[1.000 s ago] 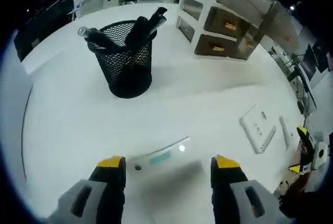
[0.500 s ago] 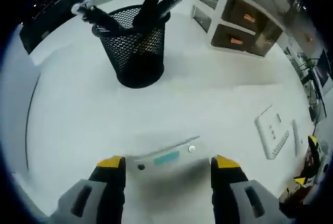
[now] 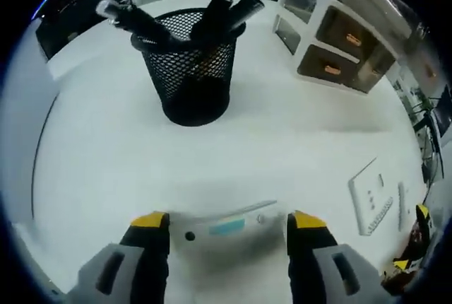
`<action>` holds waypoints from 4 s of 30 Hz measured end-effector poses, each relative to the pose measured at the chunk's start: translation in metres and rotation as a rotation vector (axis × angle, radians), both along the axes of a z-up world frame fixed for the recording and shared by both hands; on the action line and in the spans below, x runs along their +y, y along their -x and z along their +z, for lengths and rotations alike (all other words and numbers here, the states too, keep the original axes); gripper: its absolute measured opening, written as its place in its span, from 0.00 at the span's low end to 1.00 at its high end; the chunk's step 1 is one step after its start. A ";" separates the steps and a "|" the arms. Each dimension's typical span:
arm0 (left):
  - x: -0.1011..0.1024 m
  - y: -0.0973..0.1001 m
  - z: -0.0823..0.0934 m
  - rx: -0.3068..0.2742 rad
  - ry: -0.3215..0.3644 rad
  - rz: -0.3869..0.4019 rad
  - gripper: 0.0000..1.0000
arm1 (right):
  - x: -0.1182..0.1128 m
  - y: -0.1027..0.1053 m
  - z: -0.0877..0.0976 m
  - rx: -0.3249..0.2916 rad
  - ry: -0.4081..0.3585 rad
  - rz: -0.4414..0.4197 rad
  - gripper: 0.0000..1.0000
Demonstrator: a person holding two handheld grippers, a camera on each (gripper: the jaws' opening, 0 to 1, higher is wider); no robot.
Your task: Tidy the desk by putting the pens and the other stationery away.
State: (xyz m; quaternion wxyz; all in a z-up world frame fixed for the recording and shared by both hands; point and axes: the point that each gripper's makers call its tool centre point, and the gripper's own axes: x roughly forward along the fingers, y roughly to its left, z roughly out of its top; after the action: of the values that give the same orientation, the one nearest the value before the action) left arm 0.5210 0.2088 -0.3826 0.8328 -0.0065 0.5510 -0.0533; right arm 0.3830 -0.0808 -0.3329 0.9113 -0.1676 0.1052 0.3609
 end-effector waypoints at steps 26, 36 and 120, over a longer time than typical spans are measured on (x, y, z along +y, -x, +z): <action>0.000 0.004 0.001 -0.024 -0.034 -0.053 0.63 | 0.023 -0.001 0.001 0.005 -0.011 0.038 0.62; -0.003 0.004 0.015 -0.064 -0.036 -0.095 0.63 | 0.050 -0.001 0.006 0.014 -0.047 0.084 0.62; -0.027 0.042 0.065 -0.293 0.011 -0.288 0.62 | 0.251 -0.046 0.010 0.513 -0.641 0.339 0.43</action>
State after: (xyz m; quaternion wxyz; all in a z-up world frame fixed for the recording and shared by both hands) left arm 0.4792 0.1816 -0.3179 0.8877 0.0759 0.4189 -0.1753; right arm 0.4293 0.1707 -0.3226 0.7896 0.2036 0.1816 0.5496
